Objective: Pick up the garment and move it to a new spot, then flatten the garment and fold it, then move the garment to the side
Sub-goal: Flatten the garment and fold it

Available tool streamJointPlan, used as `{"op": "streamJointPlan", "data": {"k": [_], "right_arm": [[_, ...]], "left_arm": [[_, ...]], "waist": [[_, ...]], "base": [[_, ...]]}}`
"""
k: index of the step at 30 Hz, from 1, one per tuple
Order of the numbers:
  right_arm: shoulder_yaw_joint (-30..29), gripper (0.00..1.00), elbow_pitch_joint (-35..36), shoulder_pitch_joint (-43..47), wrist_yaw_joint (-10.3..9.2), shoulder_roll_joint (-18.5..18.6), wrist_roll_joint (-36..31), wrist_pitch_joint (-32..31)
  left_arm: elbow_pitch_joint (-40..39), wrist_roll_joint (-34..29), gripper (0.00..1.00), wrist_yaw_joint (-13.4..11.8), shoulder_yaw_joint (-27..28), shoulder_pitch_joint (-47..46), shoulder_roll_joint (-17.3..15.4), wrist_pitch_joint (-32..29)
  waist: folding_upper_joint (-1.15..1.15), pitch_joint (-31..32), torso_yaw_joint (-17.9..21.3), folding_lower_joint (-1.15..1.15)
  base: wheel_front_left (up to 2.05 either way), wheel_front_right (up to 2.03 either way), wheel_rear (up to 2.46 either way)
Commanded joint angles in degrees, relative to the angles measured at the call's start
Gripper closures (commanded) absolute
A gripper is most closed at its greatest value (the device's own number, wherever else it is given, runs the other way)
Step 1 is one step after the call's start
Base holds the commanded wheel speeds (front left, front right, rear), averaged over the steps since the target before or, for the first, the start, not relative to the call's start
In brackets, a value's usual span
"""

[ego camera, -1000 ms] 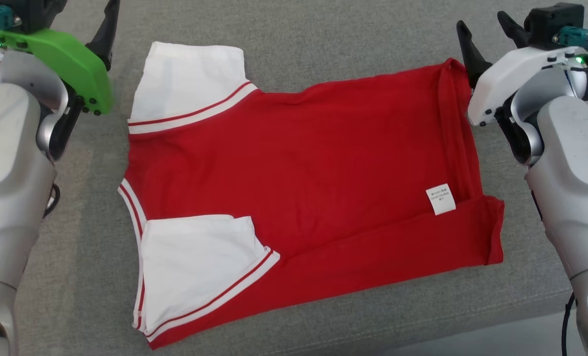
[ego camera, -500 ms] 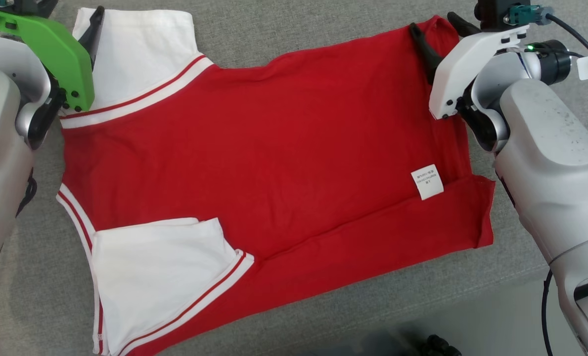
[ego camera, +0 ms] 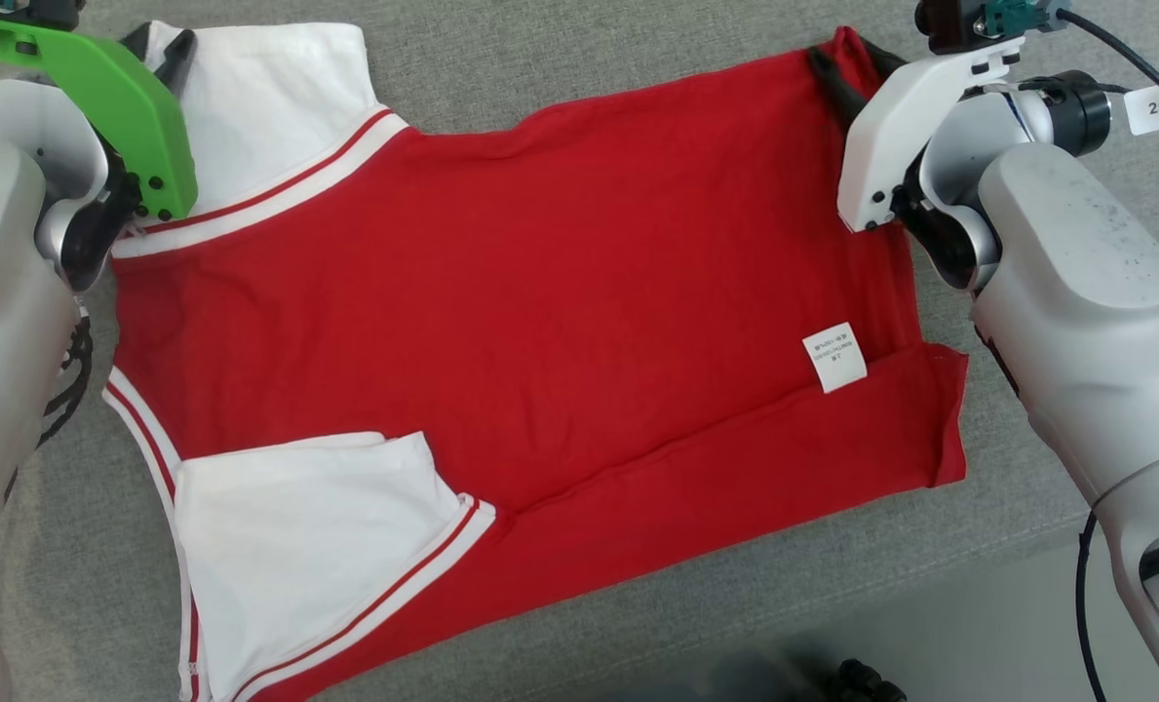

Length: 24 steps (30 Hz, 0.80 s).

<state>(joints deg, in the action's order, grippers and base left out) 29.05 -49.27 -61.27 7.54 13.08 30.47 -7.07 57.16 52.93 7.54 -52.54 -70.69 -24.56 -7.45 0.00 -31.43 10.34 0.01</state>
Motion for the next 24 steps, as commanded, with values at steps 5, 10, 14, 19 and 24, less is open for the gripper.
{"op": "streamJointPlan", "data": {"k": [5, 10, 14, 19, 24], "right_arm": [[0.2, 1.0, -0.69, -0.54, -0.11, 1.5, 0.75, 3.67], [-0.19, 1.0, -1.43, -0.13, -0.11, 2.33, 0.97, 8.23], [0.12, 1.0, -2.05, 1.41, -0.11, 2.83, 1.38, 11.4], [1.03, 1.0, -2.03, 4.14, -0.11, 3.71, 2.65, 15.23], [1.3, 1.0, -2.23, 7.45, -0.1, 5.25, 3.45, 18.71]], "left_arm": [[-0.22, 2.89, 1.0, -0.11, 0.09, -0.04, -0.18, 3.64], [-1.07, 5.66, 1.0, -0.11, 0.69, -0.11, 0.3, 7.83], [-3.41, 7.18, 1.0, -0.11, 0.07, 1.1, 0.29, 11.24], [-8.88, 9.77, 1.0, -0.11, -1.02, 4.82, -0.52, 15.8], [-15.02, 10.53, 1.0, -0.11, -2.36, 9.72, -1.41, 20.03]], "waist": [[0.0, 1.2, -0.92, -0.01], [0.0, 2.76, -2.33, -0.01], [0.0, 4.55, -3.44, -0.01], [0.0, 7.07, -5.01, -0.01], [0.0, 8.72, -7.04, -0.01]], "base": [[0.0, 0.0, 0.0], [0.0, 0.0, 0.0], [0.0, 0.0, 0.0], [0.0, 0.0, 0.0], [0.0, 0.0, 0.0]]}}
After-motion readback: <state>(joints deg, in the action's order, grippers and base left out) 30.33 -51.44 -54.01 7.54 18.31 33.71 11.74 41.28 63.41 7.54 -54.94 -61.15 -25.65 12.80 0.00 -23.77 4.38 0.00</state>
